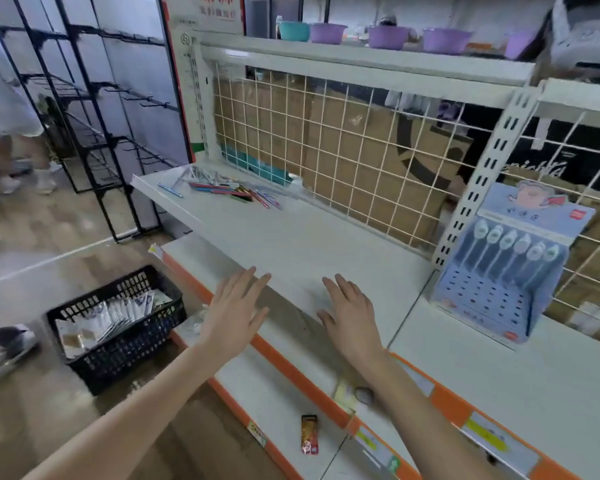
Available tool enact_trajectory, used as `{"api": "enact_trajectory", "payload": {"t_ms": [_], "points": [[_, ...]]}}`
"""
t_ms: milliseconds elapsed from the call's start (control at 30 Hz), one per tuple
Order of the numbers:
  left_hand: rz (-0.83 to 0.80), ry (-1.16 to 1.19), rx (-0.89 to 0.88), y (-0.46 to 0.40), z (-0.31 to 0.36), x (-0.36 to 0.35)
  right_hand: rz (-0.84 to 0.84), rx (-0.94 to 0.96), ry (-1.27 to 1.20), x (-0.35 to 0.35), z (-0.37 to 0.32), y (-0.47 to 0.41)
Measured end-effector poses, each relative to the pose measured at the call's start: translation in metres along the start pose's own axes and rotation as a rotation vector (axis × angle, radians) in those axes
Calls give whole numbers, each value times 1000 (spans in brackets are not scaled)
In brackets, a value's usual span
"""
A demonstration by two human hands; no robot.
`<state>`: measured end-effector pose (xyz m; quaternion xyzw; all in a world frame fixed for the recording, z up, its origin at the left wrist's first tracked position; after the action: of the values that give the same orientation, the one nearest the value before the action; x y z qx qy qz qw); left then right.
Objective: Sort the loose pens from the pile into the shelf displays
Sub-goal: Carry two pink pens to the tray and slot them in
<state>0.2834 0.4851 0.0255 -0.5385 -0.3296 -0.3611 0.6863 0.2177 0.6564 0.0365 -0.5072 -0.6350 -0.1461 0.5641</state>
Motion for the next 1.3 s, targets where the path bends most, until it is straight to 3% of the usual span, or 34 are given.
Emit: {"api": "enact_trajectory", "payload": {"t_ms": [200,433,800,967,1200,1300], "points": [[85,16,106,-42,-116,-4,-88,76,-23,-71,-70,-75],[52,35,204,-79,-213,-18,-137,52,-56,-137,-112,-161],[9,107,152,-197,-261,-76,-134,-33,-60,-198,-82,-284],[-36,198,166,-256,-285,-112,-7,-167,-157,-222,-61,-349],[11,132,-82,-308,-280,-146,10,-253,-67,-253,-32,-377],[-4,117,-113,-319,-283,-158,2,-246,-3,-260,-29,-382]]}}
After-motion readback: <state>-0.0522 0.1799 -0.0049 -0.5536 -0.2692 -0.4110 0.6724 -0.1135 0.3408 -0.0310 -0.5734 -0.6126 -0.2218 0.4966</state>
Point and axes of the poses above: each hand's wrist, its own y-axis away from the middle knuckle, its own x-axis out of the back of the hand, z = x × y, the point moved 7 cm from there along -y, towards the middle knuckle, and after that the axes turned 13 degrees about z, right-handed, at the moved point
